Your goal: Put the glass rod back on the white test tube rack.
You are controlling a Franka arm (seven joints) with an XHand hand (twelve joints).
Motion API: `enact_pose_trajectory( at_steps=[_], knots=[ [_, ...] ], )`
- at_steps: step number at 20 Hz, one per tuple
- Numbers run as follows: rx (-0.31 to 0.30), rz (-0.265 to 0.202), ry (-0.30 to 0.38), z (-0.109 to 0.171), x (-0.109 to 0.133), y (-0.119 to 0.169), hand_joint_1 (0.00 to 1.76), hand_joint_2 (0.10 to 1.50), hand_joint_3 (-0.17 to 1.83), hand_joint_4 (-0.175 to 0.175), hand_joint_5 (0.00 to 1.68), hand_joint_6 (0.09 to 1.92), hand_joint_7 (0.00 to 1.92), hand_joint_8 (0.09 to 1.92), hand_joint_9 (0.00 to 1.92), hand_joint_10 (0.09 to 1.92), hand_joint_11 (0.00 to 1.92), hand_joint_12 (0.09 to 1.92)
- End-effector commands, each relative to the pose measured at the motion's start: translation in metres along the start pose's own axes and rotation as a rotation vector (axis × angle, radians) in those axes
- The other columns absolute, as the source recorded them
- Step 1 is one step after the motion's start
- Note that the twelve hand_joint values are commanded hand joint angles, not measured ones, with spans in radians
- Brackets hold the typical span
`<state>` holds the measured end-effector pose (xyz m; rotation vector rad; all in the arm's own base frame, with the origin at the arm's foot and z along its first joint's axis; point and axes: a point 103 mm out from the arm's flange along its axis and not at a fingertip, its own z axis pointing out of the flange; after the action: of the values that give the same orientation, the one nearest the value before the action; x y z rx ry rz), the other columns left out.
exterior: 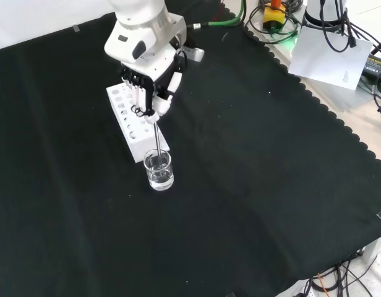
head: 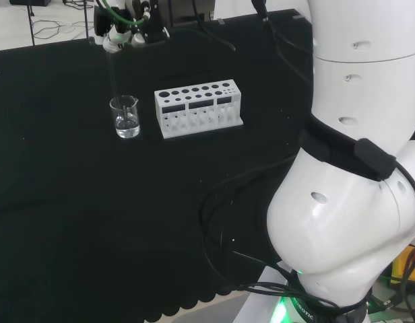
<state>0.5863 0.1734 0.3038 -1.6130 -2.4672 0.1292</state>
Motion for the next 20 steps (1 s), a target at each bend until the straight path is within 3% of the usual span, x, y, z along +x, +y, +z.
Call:
enact_pose_trajectory(
  at_steps=[1,20],
  knots=[
    [-0.012,0.014,-0.017,-0.023,0.003,-0.013,1.22,1.08,-0.17,-0.175,1.23,0.63,1.49,1.11,1.76,0.75,1.76,0.7],
    [-0.067,0.135,-0.01,-0.071,-0.032,-0.059,1.22,1.08,-0.17,-0.175,1.23,0.63,1.49,1.11,1.76,0.75,1.76,0.7]
  ],
)
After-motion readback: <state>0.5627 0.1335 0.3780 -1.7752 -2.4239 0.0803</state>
